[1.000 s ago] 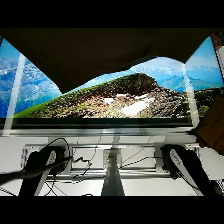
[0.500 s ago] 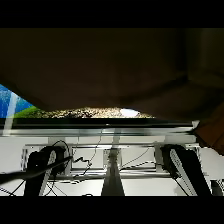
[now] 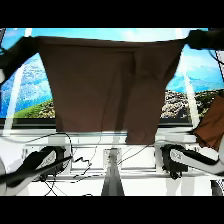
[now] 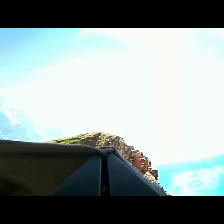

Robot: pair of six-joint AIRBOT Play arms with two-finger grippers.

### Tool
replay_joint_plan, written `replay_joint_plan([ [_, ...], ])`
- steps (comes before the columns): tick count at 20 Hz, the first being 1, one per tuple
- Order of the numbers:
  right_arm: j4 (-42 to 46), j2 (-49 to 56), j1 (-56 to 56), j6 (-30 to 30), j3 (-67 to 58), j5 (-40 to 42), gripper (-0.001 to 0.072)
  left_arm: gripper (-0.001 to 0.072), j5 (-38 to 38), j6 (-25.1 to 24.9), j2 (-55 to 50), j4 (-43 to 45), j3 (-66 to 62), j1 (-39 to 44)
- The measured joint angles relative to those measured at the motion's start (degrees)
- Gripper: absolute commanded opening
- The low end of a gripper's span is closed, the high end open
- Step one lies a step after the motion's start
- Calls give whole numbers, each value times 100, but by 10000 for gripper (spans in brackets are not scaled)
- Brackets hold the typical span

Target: Fold the clothes and pants, and hang the long-sleeved shirts on hangers.

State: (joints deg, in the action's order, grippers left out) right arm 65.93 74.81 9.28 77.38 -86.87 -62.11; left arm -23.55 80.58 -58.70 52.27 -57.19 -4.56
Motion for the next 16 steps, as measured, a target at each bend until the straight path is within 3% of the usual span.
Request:
replay_joint_plan([
  [3, -120, 778, -2, 4, 0, 343, 14, 16, 352, -2, -866, -52, -50, 13],
  [6, -146, 1294, -2, 11, 24, 350, 14, 16, 186, -166, -1405, 52, -72, -22],
  [11, -133, 1661, -4, 9, 326, 24, 15, 15, -256, -319, -1836, 1119, -83, -168],
  [16, -385, 1731, -175, 9, 623, 498, 14, 15, 1224, -330, -2028, 1421, -94, -133],
])
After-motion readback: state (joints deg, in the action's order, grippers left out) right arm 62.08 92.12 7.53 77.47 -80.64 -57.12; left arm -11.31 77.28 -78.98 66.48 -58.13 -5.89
